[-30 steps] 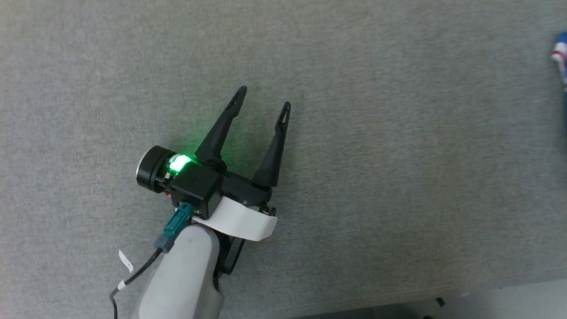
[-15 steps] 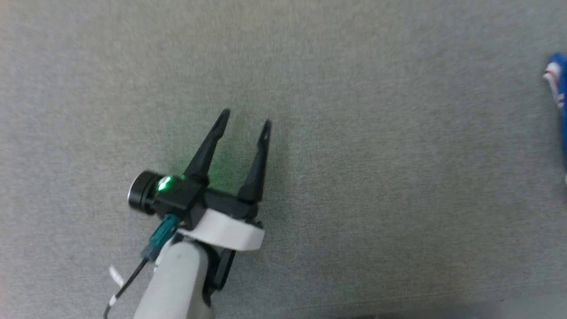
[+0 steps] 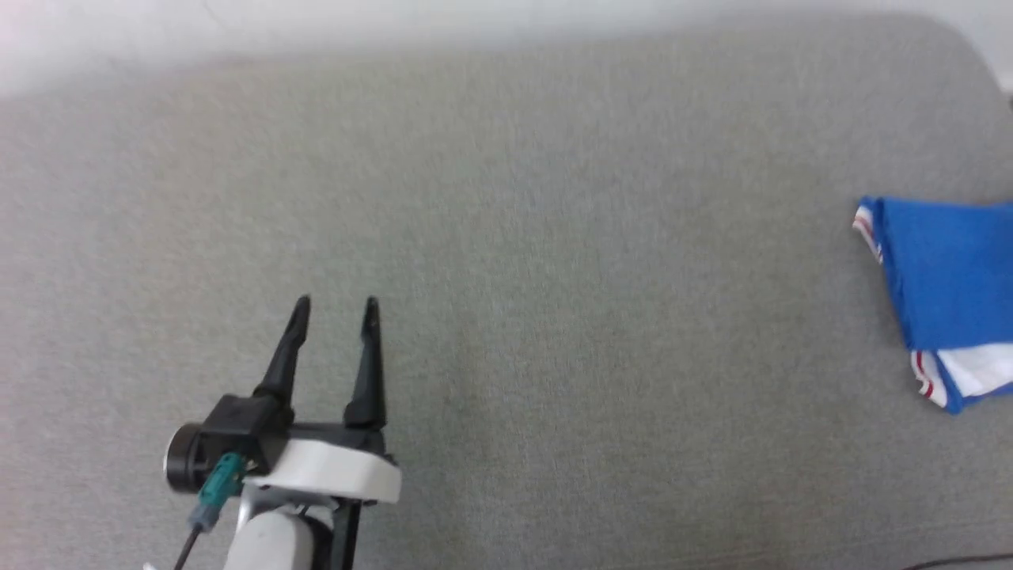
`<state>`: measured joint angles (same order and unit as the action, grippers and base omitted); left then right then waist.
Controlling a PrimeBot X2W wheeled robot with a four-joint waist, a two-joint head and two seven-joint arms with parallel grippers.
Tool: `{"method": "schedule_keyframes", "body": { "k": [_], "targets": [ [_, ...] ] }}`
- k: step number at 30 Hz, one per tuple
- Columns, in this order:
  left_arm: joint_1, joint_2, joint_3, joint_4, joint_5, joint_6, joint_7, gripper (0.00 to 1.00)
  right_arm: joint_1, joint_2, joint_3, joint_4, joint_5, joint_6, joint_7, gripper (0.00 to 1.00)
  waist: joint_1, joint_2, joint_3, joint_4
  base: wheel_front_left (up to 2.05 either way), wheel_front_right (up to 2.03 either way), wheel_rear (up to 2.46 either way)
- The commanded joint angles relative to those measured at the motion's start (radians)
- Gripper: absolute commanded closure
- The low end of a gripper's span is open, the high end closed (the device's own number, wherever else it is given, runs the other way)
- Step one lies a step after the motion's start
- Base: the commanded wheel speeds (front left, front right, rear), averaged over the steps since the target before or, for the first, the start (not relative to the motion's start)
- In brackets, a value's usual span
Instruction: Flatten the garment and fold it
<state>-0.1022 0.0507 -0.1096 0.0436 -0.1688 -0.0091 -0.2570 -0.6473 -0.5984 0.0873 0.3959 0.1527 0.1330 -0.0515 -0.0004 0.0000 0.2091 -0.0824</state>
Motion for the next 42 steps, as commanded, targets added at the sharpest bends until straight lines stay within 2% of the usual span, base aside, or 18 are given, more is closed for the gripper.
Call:
{"method": "schedule_keyframes", "body": {
  "k": [1, 9, 13, 16, 21, 27, 42],
  "targets": [
    [0.016, 0.000, 0.011, 0.003, -0.008, 0.007, -0.005, 0.00, 0.038, 0.037, -0.019, -0.026, 0.010, -0.002, -0.011, 0.00, 0.0004, 0.0000, -0.122, 0.030, 0.00, 0.00, 0.00],
    [0.083, 0.000, 0.052, 0.001, -0.010, 0.026, -0.005, 0.00, 0.308, 0.295, -0.170, -0.260, -0.035, -0.002, -0.075, 0.00, 0.0004, 0.0000, -0.187, 0.079, 0.00, 0.00, 0.00],
    [0.121, 0.000, 0.052, -0.002, 0.003, 0.037, -0.005, 0.00, 0.440, 0.415, -0.191, -0.328, -0.041, -0.002, -0.095, 0.00, 0.0004, 0.0000, -0.208, 0.094, 0.00, 0.00, 0.00],
    [0.146, 0.000, 0.050, 0.005, 0.007, 0.034, -0.005, 0.00, 0.521, 0.473, -0.188, -0.340, -0.037, -0.002, -0.111, 0.00, 0.0004, 0.0000, -0.221, 0.099, 0.00, 0.00, 0.00],
    [0.178, 0.000, 0.053, 0.026, 0.012, 0.022, -0.005, 0.00, 0.622, 0.518, -0.166, -0.330, -0.046, -0.002, -0.145, 0.00, 0.0004, 0.0000, -0.241, 0.104, 0.00, 0.00, 0.00],
    [0.207, 0.000, 0.051, 0.038, 0.018, 0.017, -0.005, 0.00, 0.710, 0.540, -0.141, -0.308, -0.064, -0.002, -0.172, 0.00, 0.0004, 0.0000, -0.259, 0.107, 0.00, 0.00, 0.00],
    [0.208, 0.000, 0.051, 0.041, 0.025, 0.010, -0.005, 0.00, 0.727, 0.548, -0.129, -0.304, -0.045, -0.002, -0.194, 0.00, 0.0004, 0.0000, -0.269, 0.108, 0.00, 0.00, 0.00]
  ]
}}
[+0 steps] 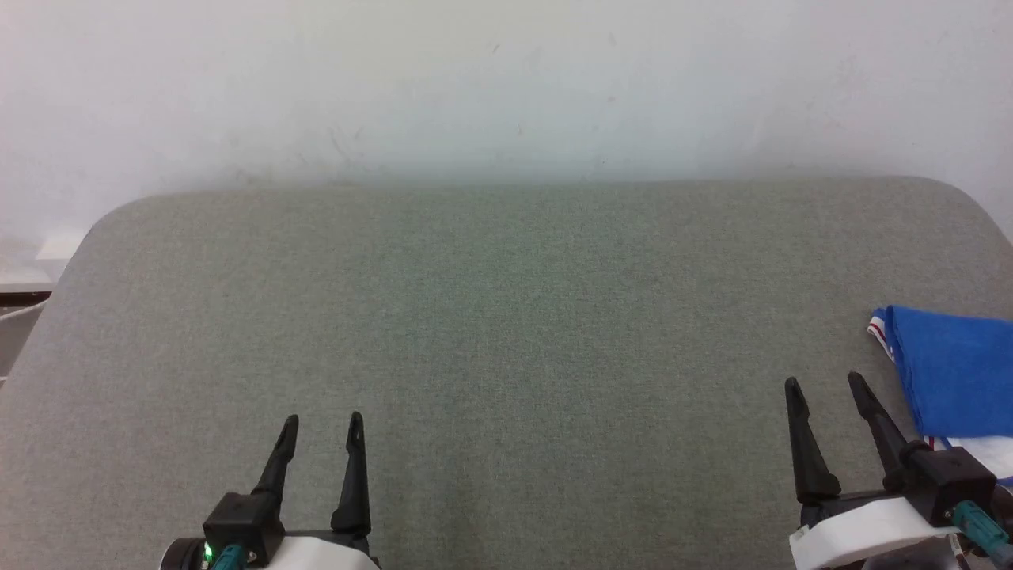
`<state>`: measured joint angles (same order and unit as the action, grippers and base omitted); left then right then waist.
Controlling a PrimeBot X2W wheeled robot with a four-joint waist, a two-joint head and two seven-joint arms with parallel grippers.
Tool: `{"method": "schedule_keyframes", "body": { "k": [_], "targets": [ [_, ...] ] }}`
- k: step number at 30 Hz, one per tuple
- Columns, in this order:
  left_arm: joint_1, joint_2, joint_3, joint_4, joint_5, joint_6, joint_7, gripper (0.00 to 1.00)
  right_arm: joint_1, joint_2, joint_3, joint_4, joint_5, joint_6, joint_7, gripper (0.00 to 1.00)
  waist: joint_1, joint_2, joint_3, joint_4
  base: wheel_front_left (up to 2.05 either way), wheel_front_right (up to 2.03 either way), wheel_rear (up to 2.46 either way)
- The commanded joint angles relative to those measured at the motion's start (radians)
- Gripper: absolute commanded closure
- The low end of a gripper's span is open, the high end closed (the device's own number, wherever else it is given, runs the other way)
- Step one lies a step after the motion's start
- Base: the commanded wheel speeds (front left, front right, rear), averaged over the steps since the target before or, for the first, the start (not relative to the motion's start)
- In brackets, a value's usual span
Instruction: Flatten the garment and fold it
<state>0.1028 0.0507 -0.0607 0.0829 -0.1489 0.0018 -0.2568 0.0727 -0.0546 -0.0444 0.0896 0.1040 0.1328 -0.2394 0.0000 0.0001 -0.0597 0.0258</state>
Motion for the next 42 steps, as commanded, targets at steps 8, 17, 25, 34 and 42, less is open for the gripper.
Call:
{"method": "schedule_keyframes", "body": {
  "k": [8, 17, 25, 34, 42],
  "targets": [
    [-0.001, 0.000, 0.000, -0.005, -0.001, 0.000, 0.002, 1.00, -0.001, 0.000, 0.003, 0.000, 0.002, 0.000, 0.001, 1.00, 0.0001, -0.0001, 0.000, 0.001, 0.00, 0.00, 0.00],
    [-0.007, 0.000, 0.003, -0.010, 0.009, 0.000, 0.018, 1.00, -0.005, 0.000, 0.005, -0.006, -0.004, 0.000, 0.017, 1.00, 0.0000, -0.0001, 0.004, -0.001, 0.00, 0.00, 0.00],
    [-0.014, 0.000, 0.007, -0.015, 0.018, 0.000, 0.034, 1.00, -0.010, 0.000, 0.008, -0.012, -0.011, 0.000, 0.032, 1.00, 0.0000, -0.0001, 0.008, -0.002, 0.00, 0.00, 0.00],
    [-0.021, 0.000, 0.011, -0.021, 0.029, 0.000, 0.053, 1.00, -0.015, 0.000, 0.011, -0.018, -0.019, 0.000, 0.049, 1.00, 0.0000, -0.0001, 0.012, -0.004, 0.00, 0.00, 0.00],
    [-0.028, 0.000, 0.015, -0.026, 0.039, 0.000, 0.069, 1.00, -0.020, 0.001, 0.014, -0.024, -0.026, -0.001, 0.064, 1.00, 0.0000, -0.0001, 0.016, -0.006, 0.00, 0.00, 0.00]
  ]
}}
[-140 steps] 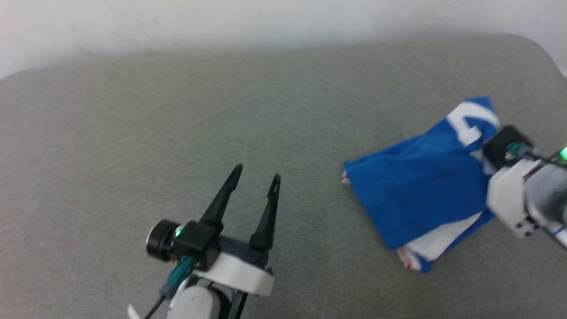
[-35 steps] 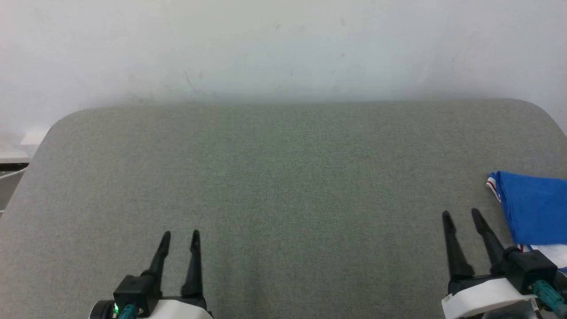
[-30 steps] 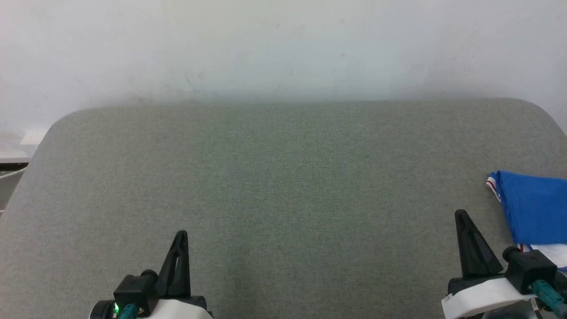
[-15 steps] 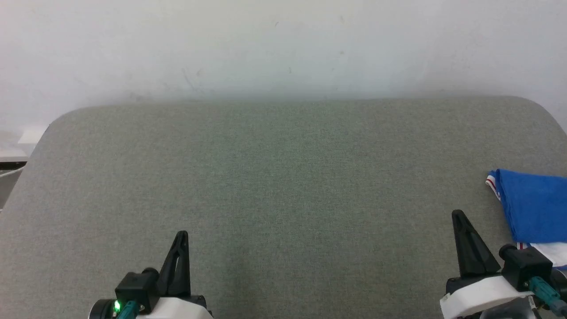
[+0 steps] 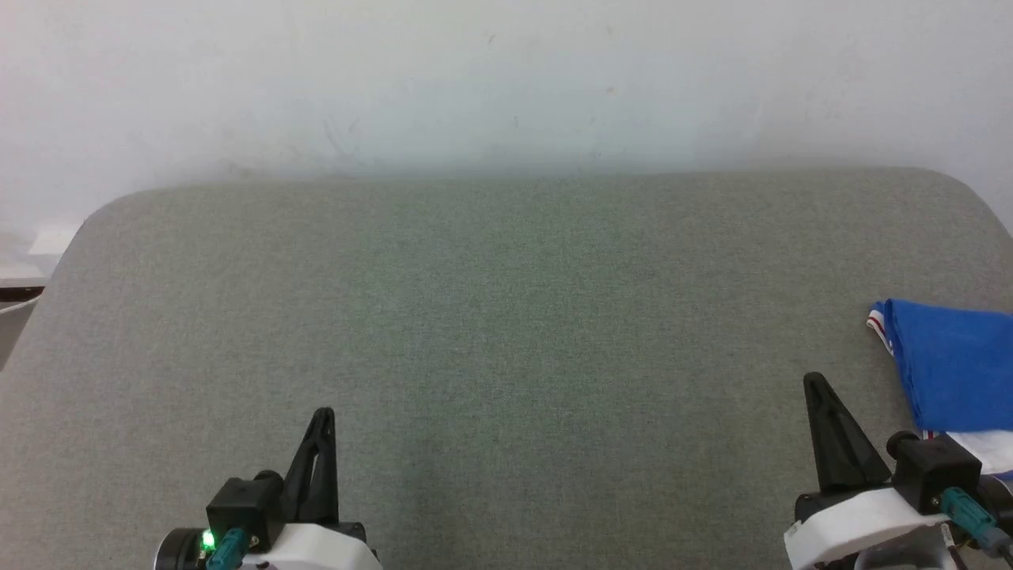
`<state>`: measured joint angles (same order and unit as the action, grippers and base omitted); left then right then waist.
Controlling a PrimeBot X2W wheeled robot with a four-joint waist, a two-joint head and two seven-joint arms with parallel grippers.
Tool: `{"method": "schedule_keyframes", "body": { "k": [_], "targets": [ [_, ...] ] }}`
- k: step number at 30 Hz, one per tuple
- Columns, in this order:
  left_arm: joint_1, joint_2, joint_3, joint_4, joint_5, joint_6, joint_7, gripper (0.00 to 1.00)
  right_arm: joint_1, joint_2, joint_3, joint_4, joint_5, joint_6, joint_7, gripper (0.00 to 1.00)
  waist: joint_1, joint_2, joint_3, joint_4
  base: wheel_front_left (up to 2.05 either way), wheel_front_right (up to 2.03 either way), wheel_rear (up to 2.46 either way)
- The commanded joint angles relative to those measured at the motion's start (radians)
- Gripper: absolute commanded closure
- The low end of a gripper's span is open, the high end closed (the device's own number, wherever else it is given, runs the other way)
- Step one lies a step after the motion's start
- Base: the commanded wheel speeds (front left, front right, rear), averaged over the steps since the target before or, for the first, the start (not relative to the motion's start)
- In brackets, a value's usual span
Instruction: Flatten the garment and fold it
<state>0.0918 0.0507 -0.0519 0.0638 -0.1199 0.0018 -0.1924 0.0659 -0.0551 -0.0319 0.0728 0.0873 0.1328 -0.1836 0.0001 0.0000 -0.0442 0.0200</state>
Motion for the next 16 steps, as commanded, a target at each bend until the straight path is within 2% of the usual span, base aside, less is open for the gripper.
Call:
{"method": "schedule_keyframes", "body": {
  "k": [1, 16],
  "targets": [
    [-0.017, 0.000, 0.007, -0.007, 0.011, 0.000, 0.007, 1.00, -0.013, 0.001, 0.001, -0.008, -0.010, -0.001, 0.010, 1.00, -0.0001, 0.0000, 0.001, 0.000, 0.00, 0.00, 0.00],
    [-0.029, 0.000, 0.014, -0.016, 0.028, -0.001, 0.035, 1.00, -0.022, 0.002, 0.006, -0.018, -0.022, -0.001, 0.037, 1.00, -0.0001, 0.0000, 0.008, -0.003, 0.00, 0.00, 0.00]
  ]
}}
